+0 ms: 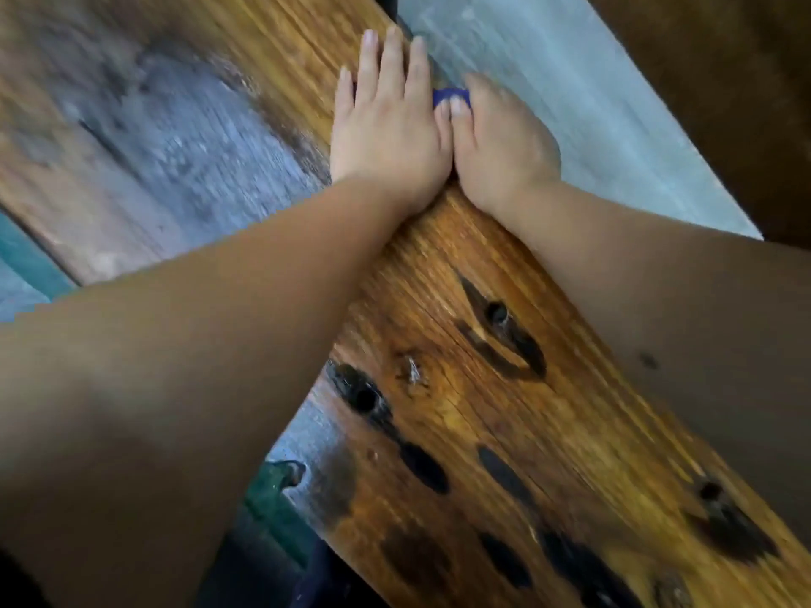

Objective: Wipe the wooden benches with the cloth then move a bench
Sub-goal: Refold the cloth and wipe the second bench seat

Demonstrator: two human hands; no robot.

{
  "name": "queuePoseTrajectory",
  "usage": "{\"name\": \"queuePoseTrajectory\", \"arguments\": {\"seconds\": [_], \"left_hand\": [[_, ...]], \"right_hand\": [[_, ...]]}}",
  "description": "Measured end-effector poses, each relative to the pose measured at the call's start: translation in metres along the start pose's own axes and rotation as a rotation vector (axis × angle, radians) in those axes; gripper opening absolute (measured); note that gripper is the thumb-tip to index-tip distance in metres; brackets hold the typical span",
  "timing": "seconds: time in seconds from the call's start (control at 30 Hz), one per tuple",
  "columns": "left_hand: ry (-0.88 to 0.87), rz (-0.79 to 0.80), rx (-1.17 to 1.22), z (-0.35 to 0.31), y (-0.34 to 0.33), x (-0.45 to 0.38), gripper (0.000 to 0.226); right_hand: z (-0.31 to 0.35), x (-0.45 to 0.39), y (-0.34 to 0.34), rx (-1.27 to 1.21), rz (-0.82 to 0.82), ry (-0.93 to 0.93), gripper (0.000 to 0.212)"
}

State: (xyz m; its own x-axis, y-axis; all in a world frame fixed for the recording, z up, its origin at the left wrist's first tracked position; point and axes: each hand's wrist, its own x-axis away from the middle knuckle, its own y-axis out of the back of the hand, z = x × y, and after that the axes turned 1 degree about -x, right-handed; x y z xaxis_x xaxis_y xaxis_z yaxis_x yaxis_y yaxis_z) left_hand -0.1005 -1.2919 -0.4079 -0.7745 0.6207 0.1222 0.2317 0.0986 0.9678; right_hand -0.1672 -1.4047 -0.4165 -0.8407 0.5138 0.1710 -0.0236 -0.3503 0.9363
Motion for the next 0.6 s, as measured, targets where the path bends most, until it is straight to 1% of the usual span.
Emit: {"name": "queuePoseTrajectory", "arguments": {"seconds": [0.1,0.4,0.5,0.6], "left_hand": [[-0.061,0.003,-0.005,0.004,0.001,-0.011,0.068],[-0.089,0.044,-0.013,0.004,0.005,-0.004,0.063],[-0.043,0.052,-0.004,0.003,0.004,0.018,0.062],[0.048,0.052,0.062,-0.004,-0.001,0.067,0.061]], "right_hand": [[0.001,-0.002,-0.002,-0.028,-0.051,-0.027,0.047],[0.002,0.006,0.002,-0.085,-0.045,-0.012,0.041],[0.002,0.014,0.003,-0.092,-0.029,0.029,0.044],[0.005,0.049,0.003,0.062,-0.044,0.138,0.05]]}}
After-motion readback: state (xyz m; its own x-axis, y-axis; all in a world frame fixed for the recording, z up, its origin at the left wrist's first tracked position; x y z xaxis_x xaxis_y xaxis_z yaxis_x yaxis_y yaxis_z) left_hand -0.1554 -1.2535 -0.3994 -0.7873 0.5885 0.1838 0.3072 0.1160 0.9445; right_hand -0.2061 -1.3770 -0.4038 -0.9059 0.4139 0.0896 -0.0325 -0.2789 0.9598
